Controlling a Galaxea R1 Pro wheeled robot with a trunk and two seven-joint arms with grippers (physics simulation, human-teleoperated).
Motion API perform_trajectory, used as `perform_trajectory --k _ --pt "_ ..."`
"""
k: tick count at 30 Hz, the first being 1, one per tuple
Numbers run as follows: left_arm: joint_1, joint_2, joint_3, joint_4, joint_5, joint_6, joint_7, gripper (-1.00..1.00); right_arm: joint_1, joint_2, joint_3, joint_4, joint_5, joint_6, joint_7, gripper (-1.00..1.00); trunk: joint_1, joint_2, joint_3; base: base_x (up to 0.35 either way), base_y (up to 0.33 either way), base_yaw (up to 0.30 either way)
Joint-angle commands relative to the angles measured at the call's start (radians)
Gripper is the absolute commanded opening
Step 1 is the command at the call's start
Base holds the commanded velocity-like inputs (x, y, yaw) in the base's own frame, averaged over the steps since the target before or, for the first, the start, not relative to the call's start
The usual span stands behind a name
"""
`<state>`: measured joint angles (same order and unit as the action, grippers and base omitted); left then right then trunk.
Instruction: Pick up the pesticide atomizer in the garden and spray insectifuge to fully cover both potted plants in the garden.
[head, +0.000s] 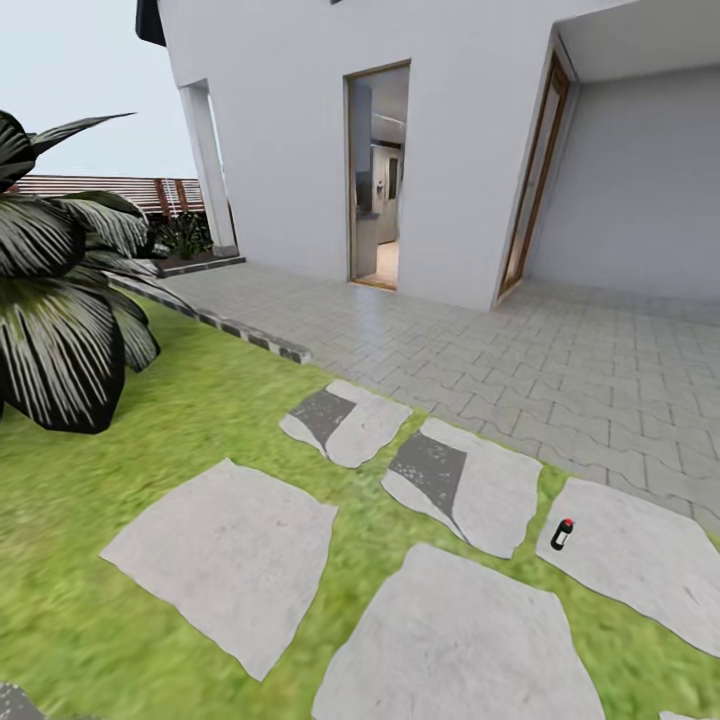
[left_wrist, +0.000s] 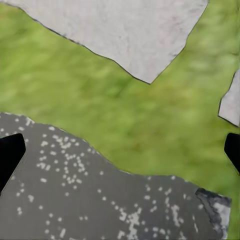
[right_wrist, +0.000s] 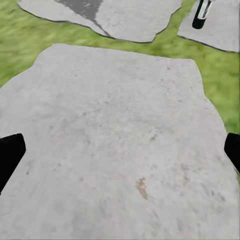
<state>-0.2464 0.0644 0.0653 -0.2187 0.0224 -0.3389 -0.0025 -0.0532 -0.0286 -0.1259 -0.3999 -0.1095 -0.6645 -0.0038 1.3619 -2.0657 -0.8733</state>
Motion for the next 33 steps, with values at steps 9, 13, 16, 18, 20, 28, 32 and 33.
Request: perform_trajectory --k 9,13,16,18,20,28,32,33 --pt "-0.001 0.000 0.002 0.001 0.002 -0.003 -0.001 1.00 -0.001 -0.005 -0.008 -0.001 -0.001 -0.003 0.010 1.00 0.000 0.000 -0.001 0.337 0.000 0.000" --pt "-0.001 0.000 0.002 0.001 0.002 -0.003 -0.001 1.00 -0.001 -0.004 -0.008 -0.002 -0.003 -0.003 0.009 1.00 0.000 0.000 -0.001 0.337 0.000 0.000" --pt "-0.001 -0.001 0.002 0.001 0.002 -0.003 -0.001 1.00 -0.001 -0.002 -0.007 -0.002 -0.004 -0.002 0.009 1.00 0.000 0.000 -0.001 0.337 0.000 0.000" --pt "-0.001 0.000 0.002 0.001 0.002 -0.003 -0.001 1.00 -0.001 -0.001 -0.008 -0.002 -0.004 -0.003 0.009 1.00 0.000 0.000 -0.001 0.337 0.000 0.000" --pt "-0.001 0.000 0.002 0.001 0.002 -0.003 -0.001 1.00 -0.001 -0.003 -0.014 -0.006 -0.008 -0.003 0.003 1.00 0.000 0.000 -0.001 0.338 0.000 -0.047" --pt "-0.001 0.000 0.002 0.001 0.002 -0.003 -0.001 1.00 -0.001 -0.003 -0.011 -0.003 -0.008 -0.003 0.005 1.00 0.000 0.000 -0.001 0.308 0.000 -0.250" --pt "-0.001 -0.001 0.002 0.001 0.002 -0.003 -0.001 1.00 -0.001 -0.002 -0.010 -0.002 -0.007 -0.003 0.005 1.00 0.000 0.000 -0.001 0.140 0.000 -0.283" --pt "-0.001 0.000 0.002 0.001 0.002 -0.003 -0.001 1.00 -0.001 -0.002 -0.010 -0.002 -0.007 -0.003 0.005 1.00 0.000 0.000 -0.001 0.057 0.000 -0.285"
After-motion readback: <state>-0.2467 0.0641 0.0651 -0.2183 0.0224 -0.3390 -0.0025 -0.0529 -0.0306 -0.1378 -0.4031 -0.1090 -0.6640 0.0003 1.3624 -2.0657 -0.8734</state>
